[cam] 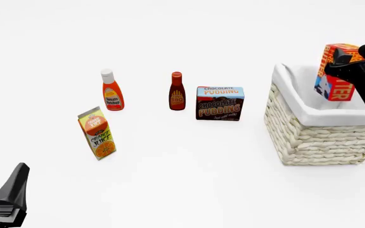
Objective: Pick the butter and place it in the basket.
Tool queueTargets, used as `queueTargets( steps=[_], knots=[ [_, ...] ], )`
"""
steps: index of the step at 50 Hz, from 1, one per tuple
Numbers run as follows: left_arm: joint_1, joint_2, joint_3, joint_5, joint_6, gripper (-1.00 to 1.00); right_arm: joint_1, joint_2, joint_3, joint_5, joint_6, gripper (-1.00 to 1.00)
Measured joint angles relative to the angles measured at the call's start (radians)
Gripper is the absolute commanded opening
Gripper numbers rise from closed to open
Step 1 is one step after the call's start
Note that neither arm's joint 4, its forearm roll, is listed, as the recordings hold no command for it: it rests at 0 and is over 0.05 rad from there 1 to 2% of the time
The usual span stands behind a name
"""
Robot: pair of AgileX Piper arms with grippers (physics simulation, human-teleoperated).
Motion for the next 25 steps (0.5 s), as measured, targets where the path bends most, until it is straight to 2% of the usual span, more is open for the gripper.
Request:
queueTargets(
  steps=[25],
  knots=[
    [0.000,0.000,0.000,0.000,0.000,1.00,-0.016,0.016,0.003,-0.012,-0.001,-1.00]
  ],
)
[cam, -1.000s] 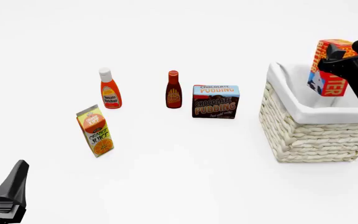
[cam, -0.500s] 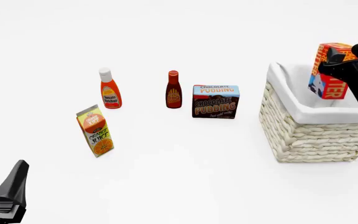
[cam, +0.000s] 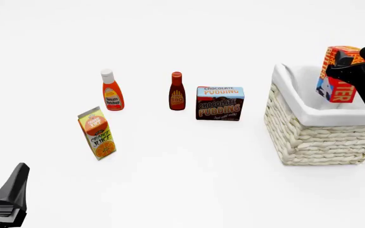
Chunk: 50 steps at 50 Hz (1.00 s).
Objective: Pick the butter and place it in the basket.
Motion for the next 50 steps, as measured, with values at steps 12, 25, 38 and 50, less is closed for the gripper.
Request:
queueTargets(
  steps=[12,25,38,50],
  knots=[
    [0.000,0.000,0.000,0.000,0.000,1.00,-0.002,0.015,-0.007,-0.004,-0.004,-1.00],
    [0.000,0.000,0.000,0.000,0.000,1.00,0.002,0.032,-0.021,-0.005,-0.012,-1.00],
    [0.000,0.000,0.000,0.000,0.000,1.00,0.003,0.051,-0.028,-0.007,-0.024,-1.00],
    [0.000,0.000,0.000,0.000,0.000,1.00,0.004,0.070,-0.030,-0.013,-0.031,-1.00]
  ],
)
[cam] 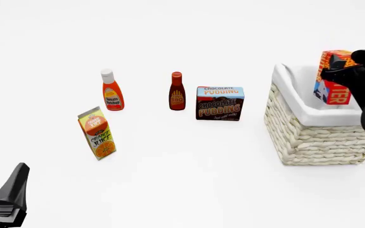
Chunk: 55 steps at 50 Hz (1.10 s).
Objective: Pick the butter and place it in the basket.
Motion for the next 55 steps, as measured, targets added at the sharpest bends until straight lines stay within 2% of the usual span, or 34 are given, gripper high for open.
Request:
queueTargets(
  steps=[55],
  knots=[
    [0.000,0.000,0.000,0.000,0.000,1.00,-0.013,0.053,-0.008,-0.027,-0.006,-1.00]
  ],
)
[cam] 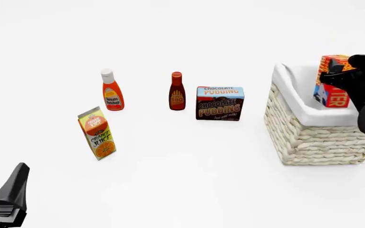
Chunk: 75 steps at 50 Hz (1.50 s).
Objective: Pick the butter and place it in the basket.
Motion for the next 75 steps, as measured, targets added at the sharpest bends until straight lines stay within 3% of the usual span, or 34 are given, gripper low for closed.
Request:
queueTargets(
  steps=[9,10,55,75],
  knots=[
    [0.000,0.000,0.000,0.000,0.000,1.00,-0.001,0.002,-0.002,0.002,0.000,-1.00],
    [0.000,0.000,0.000,0.000,0.000,1.00,-0.001,0.002,-0.003,0.003,0.001,1.00],
    [0.000,0.000,0.000,0.000,0.000,1.00,0.013,-0.016,-0.012,0.009,0.039,1.00],
    [0.000,0.000,0.000,0.000,0.000,1.00,0.049,-0.143,0.018,0.053,0.026,1.00]
  ],
)
